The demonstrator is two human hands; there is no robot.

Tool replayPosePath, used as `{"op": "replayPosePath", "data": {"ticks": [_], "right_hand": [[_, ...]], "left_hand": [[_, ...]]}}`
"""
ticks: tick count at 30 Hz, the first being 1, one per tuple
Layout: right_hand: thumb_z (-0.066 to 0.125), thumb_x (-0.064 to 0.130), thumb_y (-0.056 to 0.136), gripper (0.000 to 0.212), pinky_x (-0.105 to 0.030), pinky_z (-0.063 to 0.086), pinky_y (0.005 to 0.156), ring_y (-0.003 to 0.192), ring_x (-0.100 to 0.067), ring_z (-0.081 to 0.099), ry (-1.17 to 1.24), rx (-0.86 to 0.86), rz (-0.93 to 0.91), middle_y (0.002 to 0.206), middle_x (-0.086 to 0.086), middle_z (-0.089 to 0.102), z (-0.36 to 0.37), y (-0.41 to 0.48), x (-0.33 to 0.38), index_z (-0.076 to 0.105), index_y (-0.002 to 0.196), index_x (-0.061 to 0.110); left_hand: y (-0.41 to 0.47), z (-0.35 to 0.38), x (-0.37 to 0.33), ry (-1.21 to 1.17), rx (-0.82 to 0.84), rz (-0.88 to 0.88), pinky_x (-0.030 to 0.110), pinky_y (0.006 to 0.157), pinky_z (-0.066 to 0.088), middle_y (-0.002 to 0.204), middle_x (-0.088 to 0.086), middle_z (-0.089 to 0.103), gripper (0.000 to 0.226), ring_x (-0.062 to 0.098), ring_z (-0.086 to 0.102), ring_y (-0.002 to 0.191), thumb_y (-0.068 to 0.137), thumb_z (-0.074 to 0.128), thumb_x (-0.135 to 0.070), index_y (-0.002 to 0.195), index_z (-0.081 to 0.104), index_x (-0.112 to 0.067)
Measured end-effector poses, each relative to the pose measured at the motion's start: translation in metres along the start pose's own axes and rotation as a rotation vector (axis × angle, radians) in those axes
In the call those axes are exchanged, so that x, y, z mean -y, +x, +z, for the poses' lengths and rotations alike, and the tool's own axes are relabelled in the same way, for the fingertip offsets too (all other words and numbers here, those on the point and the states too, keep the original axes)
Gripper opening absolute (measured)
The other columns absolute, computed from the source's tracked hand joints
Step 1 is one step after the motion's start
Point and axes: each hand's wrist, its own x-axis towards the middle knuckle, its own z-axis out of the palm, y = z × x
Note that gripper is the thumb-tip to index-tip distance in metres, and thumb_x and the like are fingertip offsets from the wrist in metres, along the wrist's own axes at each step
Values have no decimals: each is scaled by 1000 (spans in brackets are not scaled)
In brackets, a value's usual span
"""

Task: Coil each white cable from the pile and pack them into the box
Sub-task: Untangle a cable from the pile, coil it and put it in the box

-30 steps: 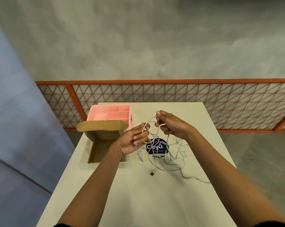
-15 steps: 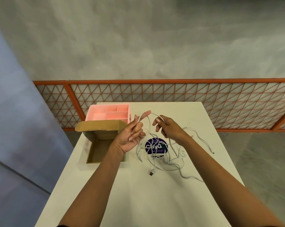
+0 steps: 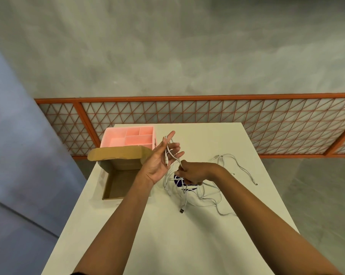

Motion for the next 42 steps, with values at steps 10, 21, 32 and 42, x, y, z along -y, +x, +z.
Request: {"op": "replayPosePath", "data": {"ticks": [10, 21, 32, 42], "right_hand": [[44, 25, 100, 28, -18, 38, 56, 57, -9, 52, -243, -181, -108, 66, 3, 55, -40, -29, 11, 66, 88, 13], [64, 29, 89, 19, -19, 33, 58, 61, -8, 42, 132, -590, -322, 71, 0, 47, -60, -28, -1, 65, 95, 10], [40, 40, 99, 37, -20, 25, 56, 58, -8, 25, 464, -312, -361, 67, 3, 27, -37, -31, -14, 71, 81, 32], [49, 19, 99, 27, -18, 29, 50, 50, -8, 32, 414, -236, -351, 52, 12, 47, -34, -32, -17, 61, 97, -4]], "left_hand": [[7, -13, -2, 658, -152, -104, 51, 114, 24, 129, -4, 60, 49, 21, 46, 131, 99, 40, -39, 146, 33, -26], [-7, -2, 6, 513, 192, -278, 27, 86, 52, 53, -2, 49, 40, 5, 26, 37, 105, 25, -19, 137, 47, -13], [-10, -3, -3, -216, 488, -321, 18, 57, 42, 49, -6, 29, 24, 8, 24, 37, 99, 45, -28, 84, 55, -13], [-11, -12, 0, -218, 398, -367, 18, 57, 42, 54, -6, 33, 46, 6, 25, 44, 102, 19, -28, 75, 54, -15]]}}
